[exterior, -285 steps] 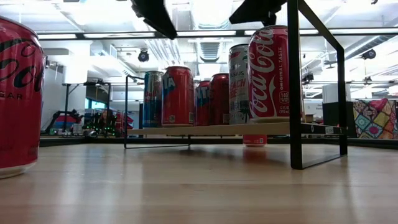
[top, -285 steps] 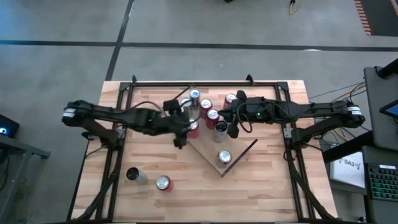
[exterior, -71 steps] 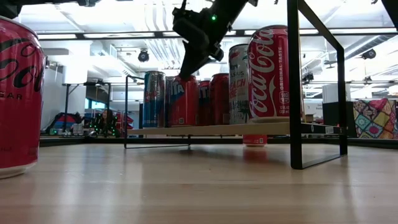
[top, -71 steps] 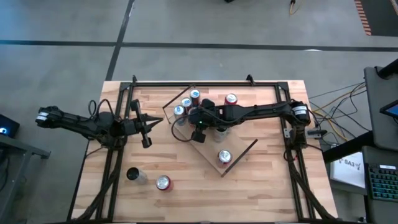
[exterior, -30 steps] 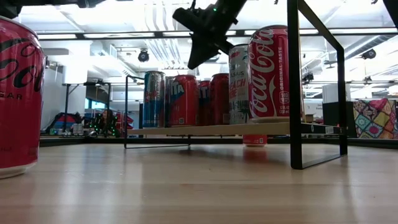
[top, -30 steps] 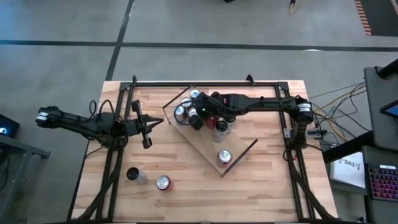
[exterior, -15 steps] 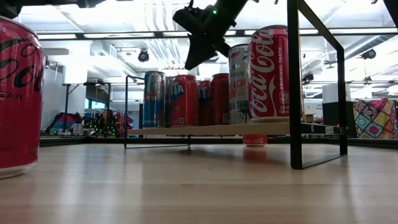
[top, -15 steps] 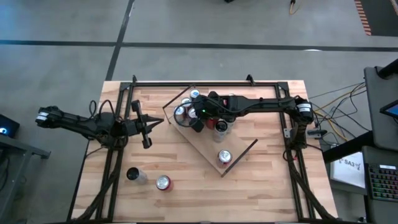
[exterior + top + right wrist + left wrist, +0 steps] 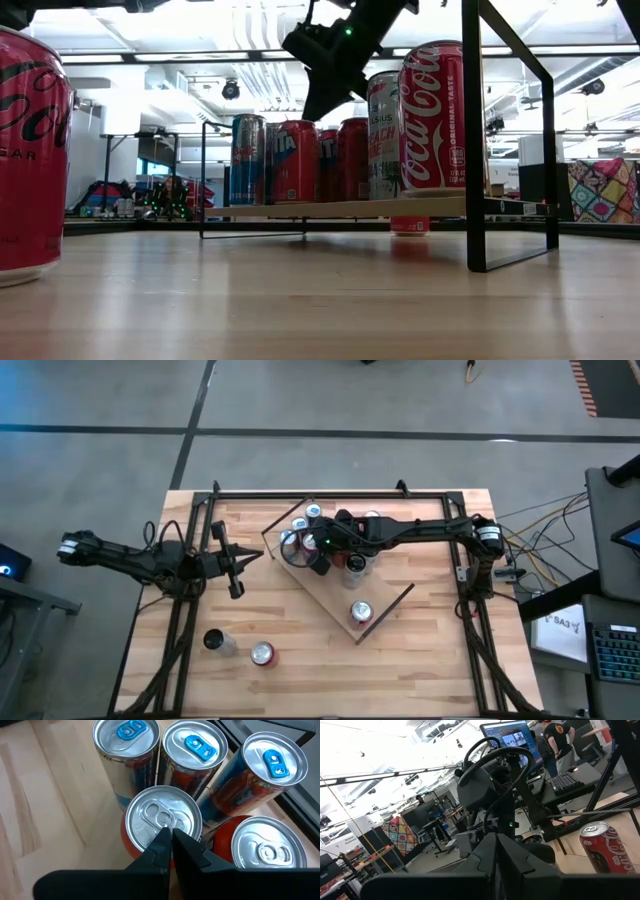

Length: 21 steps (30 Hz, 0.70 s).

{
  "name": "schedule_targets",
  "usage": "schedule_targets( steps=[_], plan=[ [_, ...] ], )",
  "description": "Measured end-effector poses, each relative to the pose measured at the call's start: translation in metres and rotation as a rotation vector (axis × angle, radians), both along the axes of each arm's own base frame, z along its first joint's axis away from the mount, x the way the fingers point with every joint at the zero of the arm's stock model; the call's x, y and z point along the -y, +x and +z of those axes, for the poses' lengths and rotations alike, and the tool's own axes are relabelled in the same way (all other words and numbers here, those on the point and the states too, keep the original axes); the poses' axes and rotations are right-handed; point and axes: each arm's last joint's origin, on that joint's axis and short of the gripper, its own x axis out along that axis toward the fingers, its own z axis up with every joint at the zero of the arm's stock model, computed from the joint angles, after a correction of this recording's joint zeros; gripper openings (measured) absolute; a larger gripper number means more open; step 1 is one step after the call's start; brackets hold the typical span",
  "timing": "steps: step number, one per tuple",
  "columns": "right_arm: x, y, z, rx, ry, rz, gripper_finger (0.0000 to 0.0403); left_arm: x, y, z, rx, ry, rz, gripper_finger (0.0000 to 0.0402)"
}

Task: Place canned beverage on shelf
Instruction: Put the left orange soda can on the shelf aligned with the orange soda can on the shelf

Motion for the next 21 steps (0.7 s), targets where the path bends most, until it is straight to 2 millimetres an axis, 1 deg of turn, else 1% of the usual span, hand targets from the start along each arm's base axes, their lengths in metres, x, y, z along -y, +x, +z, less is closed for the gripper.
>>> schedule_targets(
  steps=[13, 21],
  plan=[
    [0.0012, -0.0015, -0.0007, -0.018, -0.036, -0.033, 0.0009, 0.0000, 0.0000, 0.0000, 0.000, 0.000, 0.000, 0.0000],
    [0.0013, -0.0010, 0.0031, -0.007, -0.032, -0.039, 0.0009, 0.0000, 0.0000, 0.0000, 0.000, 0.000, 0.000, 0.0000]
  ],
)
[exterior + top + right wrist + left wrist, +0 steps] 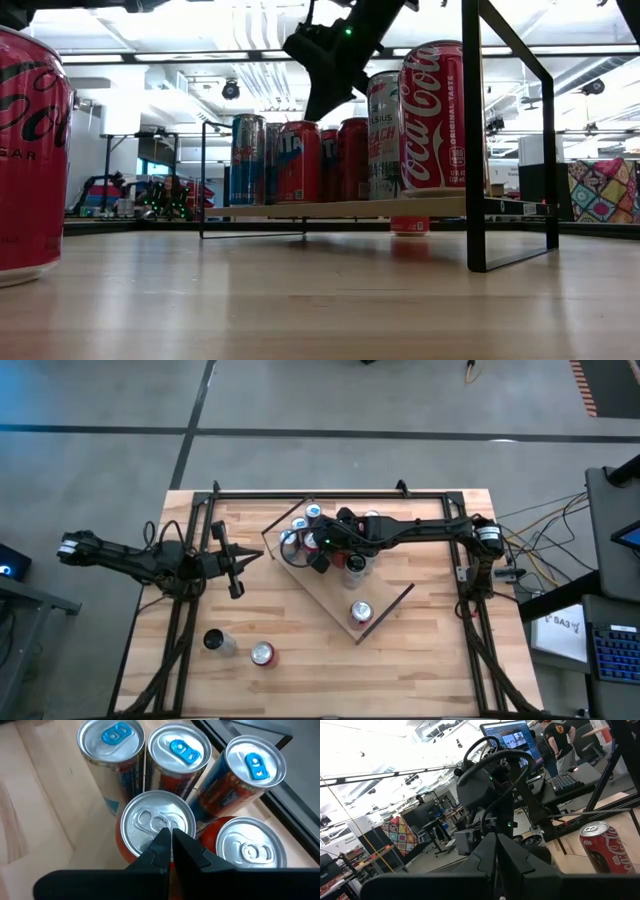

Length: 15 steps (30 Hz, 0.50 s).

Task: Place canned beverage on shelf
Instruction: Put the left orange soda can on the shelf aligned with the orange soda can on the shelf

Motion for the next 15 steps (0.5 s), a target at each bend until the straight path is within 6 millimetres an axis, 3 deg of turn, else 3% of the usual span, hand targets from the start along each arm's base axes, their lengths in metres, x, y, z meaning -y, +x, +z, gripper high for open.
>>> schedule_targets(
  steps=[7, 15],
  plan=[
    [-0.001, 0.003, 0.012, 0.046, 0.017, 0.018, 0.0009, 0.000, 0.000, 0.000, 0.000, 0.000, 0.000, 0.0000],
    [-0.004, 0.003, 0.007, 0.035, 0.051, 0.038, 0.0009, 0.000, 0.000, 0.000, 0.000, 0.000, 0.000, 0.0000]
  ],
)
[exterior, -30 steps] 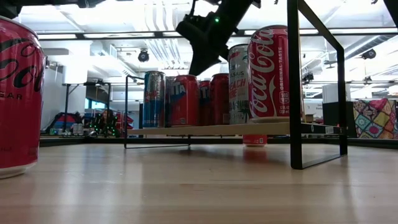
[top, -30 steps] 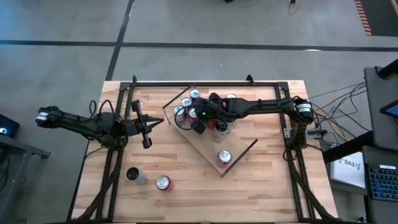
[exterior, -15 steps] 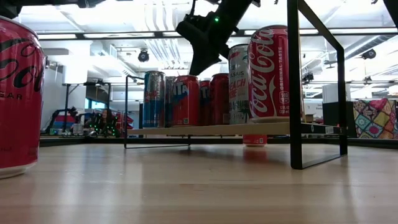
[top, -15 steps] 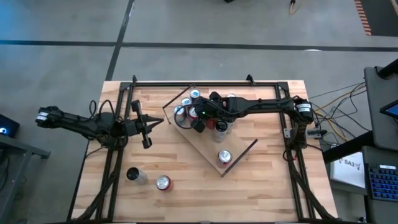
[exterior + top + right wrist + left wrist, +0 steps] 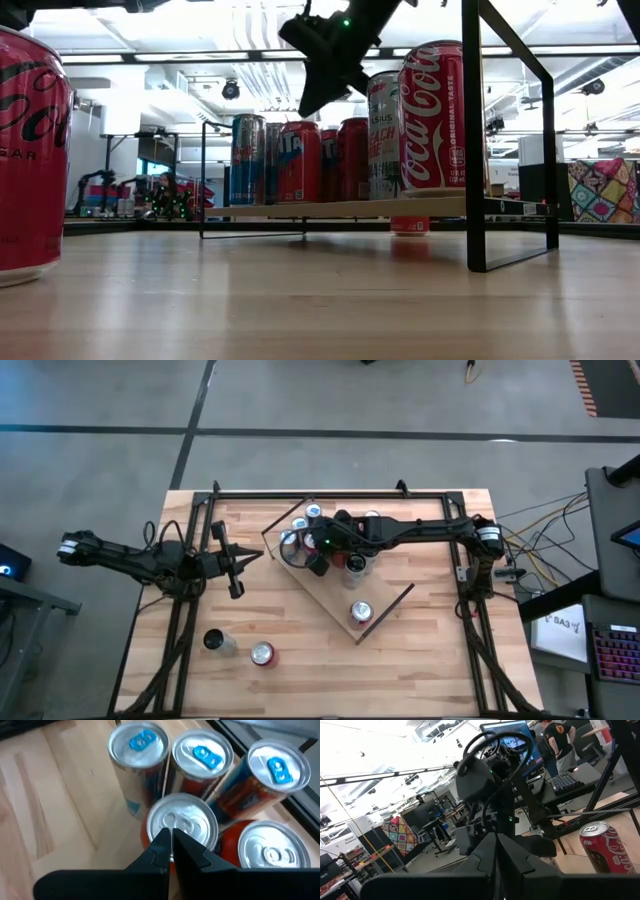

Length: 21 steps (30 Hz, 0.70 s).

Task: Place canned beverage on shelf
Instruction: Put the left orange soda can on the shelf aligned with the orange soda can on the shelf

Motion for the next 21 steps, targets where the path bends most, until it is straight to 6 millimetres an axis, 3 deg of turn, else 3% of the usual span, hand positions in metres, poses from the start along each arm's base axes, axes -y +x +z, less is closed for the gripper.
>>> schedule_targets(
  steps=[21],
  plan=[
    [0.0000, -0.0045, -0.0072, -0.046, 0.026, -0.042, 0.0009, 0.0000, 0.0000, 0.0000, 0.000, 0.000, 0.000, 0.0000]
  ],
)
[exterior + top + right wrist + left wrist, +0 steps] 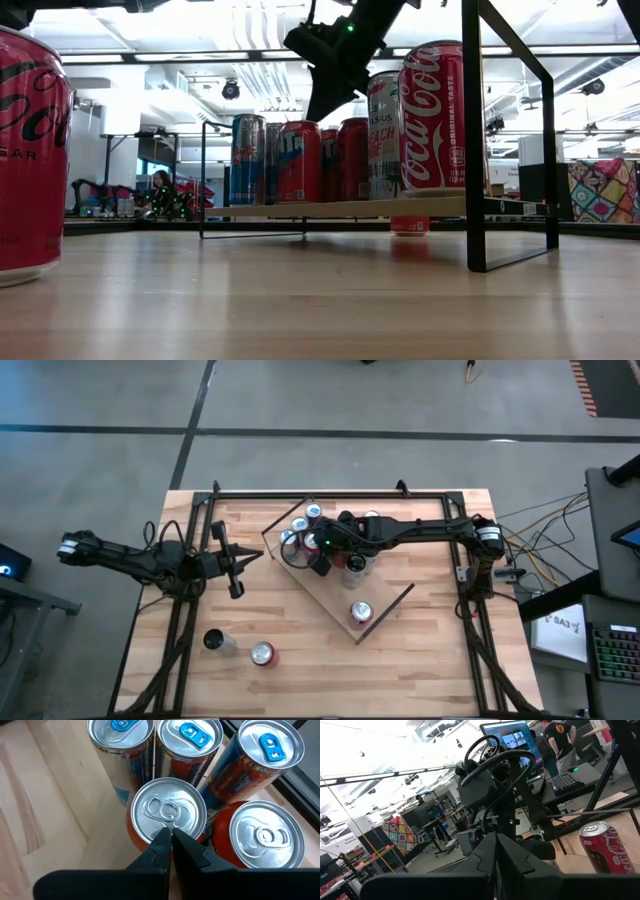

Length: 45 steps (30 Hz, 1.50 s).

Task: Place canned beverage on shelf
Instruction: Put the left orange soda can on the shelf aligned with the orange soda can on the shelf

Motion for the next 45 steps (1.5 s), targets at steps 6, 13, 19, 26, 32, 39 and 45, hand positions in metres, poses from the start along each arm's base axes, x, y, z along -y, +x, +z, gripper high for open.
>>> schedule_targets(
  steps=[6, 13, 19, 26, 32, 39, 45],
  plan=[
    [0.000, 0.000, 0.000, 0.000, 0.002, -0.003, 0.0009, 0.000, 0.000, 0.000, 0.000, 0.000, 0.000, 0.0000],
    [0.000, 0.000, 0.004, 0.002, -0.004, 0.005, 0.0009, 0.000, 0.000, 0.000, 0.000, 0.000, 0.001, 0.0000],
    [0.002, 0.003, 0.023, 0.068, -0.020, -0.005, 0.0009, 0.000, 0.000, 0.000, 0.000, 0.000, 0.000, 0.0000],
    [0.002, 0.003, 0.026, 0.079, -0.024, -0.021, 0.0009, 0.000, 0.000, 0.000, 0.000, 0.000, 0.000, 0.0000],
    [0.005, 0.002, 0.015, 0.039, -0.046, -0.038, 0.0009, 0.000, 0.000, 0.000, 0.000, 0.000, 0.000, 0.0000],
    [0.008, 0.004, 0.008, 0.023, -0.048, -0.041, 0.0009, 0.000, 0.000, 0.000, 0.000, 0.000, 0.000, 0.0000],
    [0.008, 0.010, -0.003, -0.001, -0.055, -0.032, 0.0009, 0.000, 0.000, 0.000, 0.000, 0.000, 0.001, 0.0000]
  ],
)
